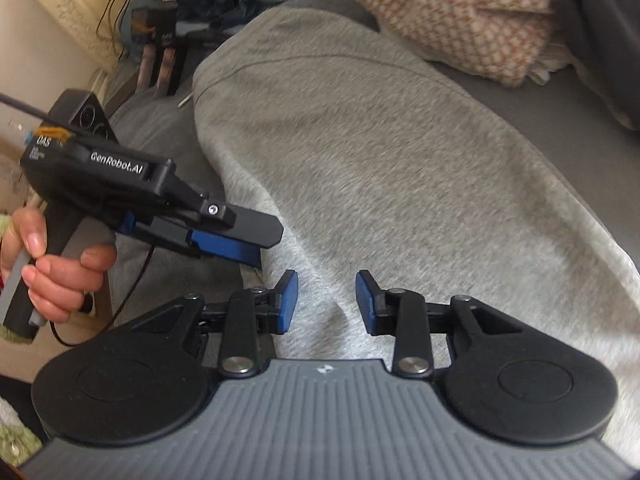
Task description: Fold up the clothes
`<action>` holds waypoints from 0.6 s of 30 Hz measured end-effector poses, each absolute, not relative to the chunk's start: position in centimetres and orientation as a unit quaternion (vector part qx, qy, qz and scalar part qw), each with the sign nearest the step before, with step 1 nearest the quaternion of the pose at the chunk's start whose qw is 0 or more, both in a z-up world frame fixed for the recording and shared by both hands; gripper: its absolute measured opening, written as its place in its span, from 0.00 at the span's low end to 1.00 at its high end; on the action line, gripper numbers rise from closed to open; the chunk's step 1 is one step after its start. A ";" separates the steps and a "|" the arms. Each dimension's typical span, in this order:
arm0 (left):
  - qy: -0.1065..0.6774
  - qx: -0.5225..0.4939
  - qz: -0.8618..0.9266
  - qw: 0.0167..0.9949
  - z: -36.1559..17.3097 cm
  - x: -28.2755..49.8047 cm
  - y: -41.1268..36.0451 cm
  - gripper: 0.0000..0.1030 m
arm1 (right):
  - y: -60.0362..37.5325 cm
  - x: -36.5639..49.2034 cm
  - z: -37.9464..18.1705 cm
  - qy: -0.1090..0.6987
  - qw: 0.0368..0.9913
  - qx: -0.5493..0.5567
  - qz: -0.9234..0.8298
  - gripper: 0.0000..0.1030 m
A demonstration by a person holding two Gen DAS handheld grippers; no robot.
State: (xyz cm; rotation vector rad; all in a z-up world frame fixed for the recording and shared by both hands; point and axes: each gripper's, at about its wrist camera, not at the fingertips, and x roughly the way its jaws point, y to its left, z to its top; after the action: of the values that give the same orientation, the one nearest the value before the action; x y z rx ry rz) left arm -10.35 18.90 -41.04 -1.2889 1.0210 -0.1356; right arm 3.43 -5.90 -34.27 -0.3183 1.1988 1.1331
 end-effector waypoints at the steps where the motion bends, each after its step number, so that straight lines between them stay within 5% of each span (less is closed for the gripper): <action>1: 0.454 -0.575 -0.061 0.677 -41.1 -10.4 19.0 0.45 | -5.6 3.5 -34.4 0.532 0.655 -0.149 0.516 0.30; 8: 0.454 -0.578 -0.067 0.674 -41.5 -10.2 19.2 0.45 | -3.8 3.9 -34.4 0.529 0.600 -0.173 0.575 0.29; 18: 0.449 -0.583 -0.071 0.673 -41.5 -10.0 19.3 0.45 | -2.3 2.1 -34.8 0.481 0.615 -0.249 0.572 0.05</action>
State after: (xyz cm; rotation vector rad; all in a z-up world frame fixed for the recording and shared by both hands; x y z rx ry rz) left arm -10.02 19.32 -41.53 -1.3131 1.0106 -0.1591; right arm 2.13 -2.35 -34.76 -0.5746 1.1094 1.3190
